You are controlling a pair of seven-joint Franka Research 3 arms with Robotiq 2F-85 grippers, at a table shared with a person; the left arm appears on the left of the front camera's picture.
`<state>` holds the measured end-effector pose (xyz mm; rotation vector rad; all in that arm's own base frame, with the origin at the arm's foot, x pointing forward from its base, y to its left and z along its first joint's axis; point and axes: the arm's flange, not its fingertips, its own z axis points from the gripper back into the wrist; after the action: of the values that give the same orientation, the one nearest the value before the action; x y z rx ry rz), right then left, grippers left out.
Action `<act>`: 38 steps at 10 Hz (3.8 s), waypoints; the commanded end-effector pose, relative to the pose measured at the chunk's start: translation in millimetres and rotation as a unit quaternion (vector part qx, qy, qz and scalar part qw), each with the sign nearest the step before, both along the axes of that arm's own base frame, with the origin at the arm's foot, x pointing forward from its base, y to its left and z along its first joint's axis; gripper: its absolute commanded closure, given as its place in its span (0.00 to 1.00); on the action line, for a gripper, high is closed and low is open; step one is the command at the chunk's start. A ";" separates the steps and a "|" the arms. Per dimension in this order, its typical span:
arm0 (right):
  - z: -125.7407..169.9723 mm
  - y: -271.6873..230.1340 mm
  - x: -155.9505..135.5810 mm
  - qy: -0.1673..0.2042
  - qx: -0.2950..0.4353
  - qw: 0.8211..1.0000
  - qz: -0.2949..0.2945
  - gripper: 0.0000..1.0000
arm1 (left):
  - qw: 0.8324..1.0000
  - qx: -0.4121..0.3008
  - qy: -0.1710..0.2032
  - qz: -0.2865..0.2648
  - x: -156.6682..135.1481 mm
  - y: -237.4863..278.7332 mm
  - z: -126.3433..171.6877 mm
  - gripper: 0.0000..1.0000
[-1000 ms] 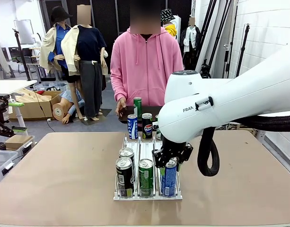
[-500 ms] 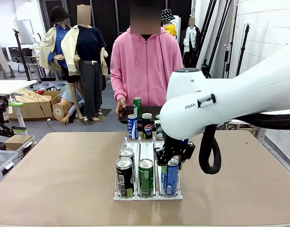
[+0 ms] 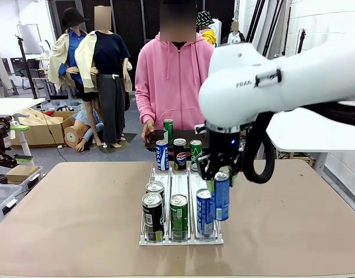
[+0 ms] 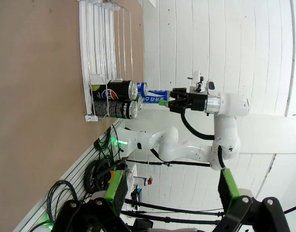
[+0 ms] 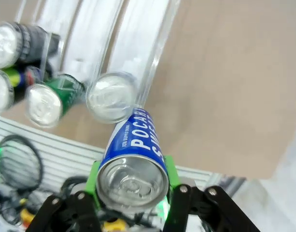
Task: Retrieve and hand over the desired beverage to the person.
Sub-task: Pick up another can of the same type that the person held from the Automatic Can Dispenser, then place the picked can on the Handle tray extended by the person.
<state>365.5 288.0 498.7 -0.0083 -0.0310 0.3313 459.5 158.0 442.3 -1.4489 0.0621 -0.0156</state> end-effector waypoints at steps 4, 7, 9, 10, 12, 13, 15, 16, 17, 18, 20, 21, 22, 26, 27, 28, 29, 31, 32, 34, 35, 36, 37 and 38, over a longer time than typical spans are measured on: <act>67.2 -44.1 3.5 -0.041 -0.006 0.999 0.006 1.00 | 1.000 0.000 0.001 0.007 0.1 0.5 1.0 0.00; 88.9 -83.3 11.4 -0.037 -0.002 0.999 0.011 1.00 | 1.000 0.000 0.001 0.007 0.1 0.5 1.0 0.00; 99.3 -110.0 18.3 -0.035 -0.009 0.999 0.019 1.00 | 1.000 0.000 0.001 0.007 0.1 0.5 1.0 0.00; 104.9 -125.4 21.6 -0.035 -0.007 0.999 0.024 1.00 | 1.000 0.000 0.001 0.007 0.1 0.5 1.0 0.00; 111.8 -159.1 30.2 -0.040 0.007 0.999 0.022 1.00 | 1.000 0.000 0.001 0.007 0.1 0.5 1.0 0.00; 113.9 -174.0 32.7 -0.042 0.016 0.999 0.022 1.00 | 1.000 0.000 0.001 0.007 0.1 0.5 1.0 0.00; 119.5 -204.0 33.8 -0.043 0.021 0.999 0.015 1.00 | 1.000 0.000 0.001 0.007 0.1 0.5 1.0 0.00; 121.7 -219.1 34.8 -0.044 0.021 0.999 0.013 1.00 | 1.000 0.000 0.001 0.007 0.1 0.5 1.0 0.00; 122.4 -228.3 34.9 -0.041 0.022 0.999 0.009 1.00 | 1.000 0.000 0.001 0.007 0.1 0.5 1.0 0.00; 122.9 -232.5 34.9 -0.041 0.022 0.999 0.010 1.00 | 1.000 0.000 0.001 0.007 0.1 0.5 1.0 0.00; 117.1 -229.7 36.8 -0.041 0.031 0.999 0.000 1.00 | 1.000 0.000 0.001 0.007 0.1 0.5 1.0 0.00; 117.1 -229.7 36.8 -0.041 0.031 0.999 0.000 1.00 | 1.000 0.000 0.001 0.007 0.1 0.5 1.0 0.00; 117.1 -229.7 36.8 -0.041 0.031 0.999 0.000 1.00 | 1.000 0.000 0.001 0.007 0.1 0.5 1.0 0.00; 117.1 -229.7 36.8 -0.041 0.031 0.999 0.000 1.00 | 1.000 0.000 0.001 0.007 0.1 0.5 1.0 0.00; 117.1 -229.7 36.8 -0.041 0.031 0.999 0.000 1.00 | 1.000 0.000 0.001 0.007 0.1 0.5 1.0 0.00; 117.1 -229.7 36.8 -0.041 0.031 0.999 0.000 1.00 | 1.000 0.000 0.001 0.007 0.1 0.5 1.0 0.00; 117.1 -229.7 36.8 -0.041 0.031 0.999 0.000 1.00 | 1.000 0.000 0.001 0.007 0.1 0.5 1.0 0.00; 117.1 -229.7 36.8 -0.041 0.031 0.999 0.000 1.00 | 1.000 0.000 0.001 0.007 0.1 0.5 1.0 0.00; 117.1 -229.7 36.8 -0.041 0.031 0.999 0.000 1.00 | 1.000 0.000 0.001 0.007 0.1 0.5 1.0 0.00; 117.1 -229.7 36.8 -0.041 0.031 0.999 0.000 1.00 | 1.000 0.000 0.001 0.007 0.1 0.5 1.0 0.00; 117.1 -229.7 36.8 -0.041 0.031 0.999 0.000 1.00 | 1.000 0.000 0.001 0.007 0.1 0.5 1.0 0.00; 117.1 -229.7 36.8 -0.041 0.031 0.999 0.000 1.00 | 1.000 0.000 0.001 0.007 0.1 0.5 1.0 0.00; 117.1 -229.7 36.8 -0.041 0.031 0.999 0.000 1.00 | 1.000 0.000 0.001 0.007 0.1 0.5 1.0 0.00; 117.1 -229.7 36.8 -0.041 0.031 0.999 0.000 1.00 | 1.000 0.000 0.001 0.007 0.1 0.5 1.0 0.00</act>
<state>402.6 57.0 614.3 0.0407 -0.1172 0.3378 459.4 158.3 442.2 -1.4490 0.0618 -0.0149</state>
